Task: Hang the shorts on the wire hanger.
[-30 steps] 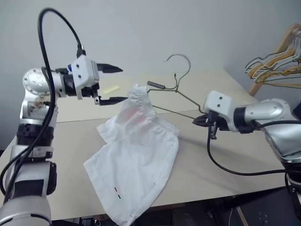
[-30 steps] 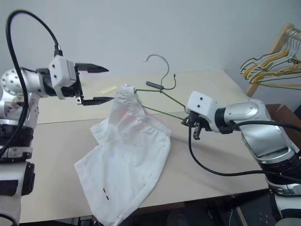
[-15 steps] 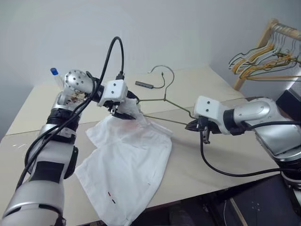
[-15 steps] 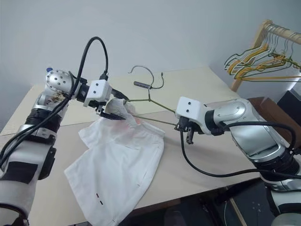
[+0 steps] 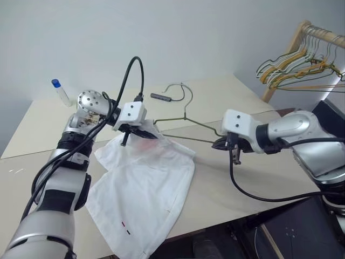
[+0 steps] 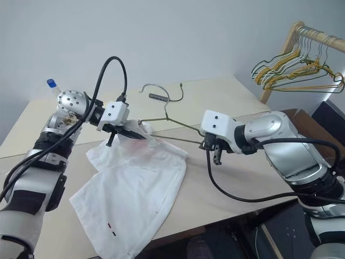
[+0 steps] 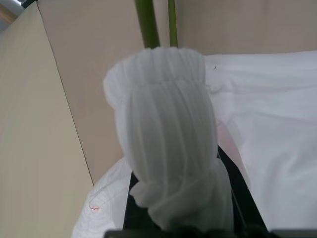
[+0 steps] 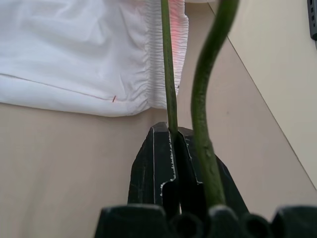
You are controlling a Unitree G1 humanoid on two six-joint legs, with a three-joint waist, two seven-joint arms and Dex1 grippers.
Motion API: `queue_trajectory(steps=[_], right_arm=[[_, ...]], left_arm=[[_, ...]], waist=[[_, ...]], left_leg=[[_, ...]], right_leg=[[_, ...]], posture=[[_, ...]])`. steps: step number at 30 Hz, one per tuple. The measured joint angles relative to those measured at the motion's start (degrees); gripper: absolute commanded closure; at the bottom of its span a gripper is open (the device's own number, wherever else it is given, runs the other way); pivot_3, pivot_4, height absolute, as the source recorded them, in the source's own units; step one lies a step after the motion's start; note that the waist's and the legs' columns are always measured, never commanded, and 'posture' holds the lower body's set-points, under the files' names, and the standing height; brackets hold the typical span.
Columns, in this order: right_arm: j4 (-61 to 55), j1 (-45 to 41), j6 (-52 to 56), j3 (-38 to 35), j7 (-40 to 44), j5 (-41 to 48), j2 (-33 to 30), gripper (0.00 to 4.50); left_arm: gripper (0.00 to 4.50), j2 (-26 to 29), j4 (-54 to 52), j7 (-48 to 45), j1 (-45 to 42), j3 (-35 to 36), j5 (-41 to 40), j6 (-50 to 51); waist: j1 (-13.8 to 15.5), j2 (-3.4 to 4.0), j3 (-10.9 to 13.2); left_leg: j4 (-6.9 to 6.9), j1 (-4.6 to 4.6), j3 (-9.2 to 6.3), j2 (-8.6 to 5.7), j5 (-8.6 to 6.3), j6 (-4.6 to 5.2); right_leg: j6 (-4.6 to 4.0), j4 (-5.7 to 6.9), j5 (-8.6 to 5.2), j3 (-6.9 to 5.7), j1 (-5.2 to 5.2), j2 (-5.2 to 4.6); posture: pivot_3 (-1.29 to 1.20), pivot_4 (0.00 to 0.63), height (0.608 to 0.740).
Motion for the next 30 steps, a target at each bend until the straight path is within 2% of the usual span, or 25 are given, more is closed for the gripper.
queue_trajectory(steps=[2,6,10,13,17,21,26,30], right_arm=[[1.1,1.46,-0.17,-2.4,-1.38,0.09,-0.05,2.69],[4.04,5.93,1.57,-12.0,-4.49,1.32,-1.0,1.35],[4.54,16.25,3.31,-23.21,-7.01,3.06,-1.69,0.04],[3.44,23.86,4.21,-27.38,-8.15,5.63,1.34,0.04],[2.2,27.54,3.86,-25.9,-13.16,8.36,13.44,0.04],[8.18,25.29,1.42,-19.7,-17.86,8.49,25.46,0.04],[19.13,17.23,0.12,-15.1,-20.15,8.3,34.59,0.04],[28.96,12.02,-1.06,-12.09,-23.01,6.46,39.48,0.89]], left_arm=[[4.41,0.86,-1.35,0.5,1.43,0.72,-0.51,2.21],[4.41,3.22,-3.19,2.04,4.28,2.6,-1.13,6.06],[4.41,4.69,-6.41,3.84,7.74,4.2,-1.78,10.19],[4.41,4.95,-8.85,5.2,9.62,5.18,-2.02,12.49],[4.41,4.8,-13.89,7.38,11.39,6.21,-3.85,15.47],[4.41,4.87,-17.61,9.12,13.41,6.44,-4.23,17.95],[4.41,5.2,-20.28,10.39,15.2,6.94,-5.22,19.78],[4.41,5.56,-21.73,10.89,15.78,7.04,-5.62,20.48]], waist=[[0.02,0.0,0.0],[0.16,0.0,0.0],[0.69,-0.01,-0.01],[0.81,-0.02,-0.01],[0.41,-0.01,-0.05],[0.08,0.02,-0.07],[-0.03,0.03,-0.07],[0.0,0.03,-0.07]], left_leg=[[0.01,-0.01,-0.02,-0.01,0.0,0.0],[0.02,0.0,-0.08,-0.01,0.0,0.0],[0.03,-0.01,-0.13,-0.01,-0.03,0.05],[0.13,0.0,-0.11,0.0,-0.03,0.05],[0.17,0.17,-0.1,0.05,-0.03,0.05],[0.14,0.33,-0.1,0.0,-0.03,0.04],[0.1,0.3,-0.13,-0.01,-0.02,0.02],[0.11,0.28,-0.16,-0.05,-0.01,0.0]], right_leg=[[0.0,0.03,0.0,0.0,0.0,-0.01],[0.0,0.06,0.0,-0.02,0.01,-0.02],[0.0,0.1,0.0,-0.07,0.07,-0.03],[0.0,0.08,0.0,-0.03,0.08,-0.02],[0.0,0.09,0.0,0.07,0.19,0.02],[0.0,0.12,0.01,0.08,0.29,0.01],[0.0,0.18,0.01,0.06,0.13,0.02],[0.0,0.19,0.01,0.04,0.13,-0.01]], posture=[[-0.2,0.0,0.74],[-0.19,0.0,0.74],[-0.18,0.0,0.74],[-0.17,0.0,0.74],[-0.17,0.0,0.74],[-0.15,0.0,0.74],[-0.14,0.0,0.74],[-0.13,0.0,0.74]])
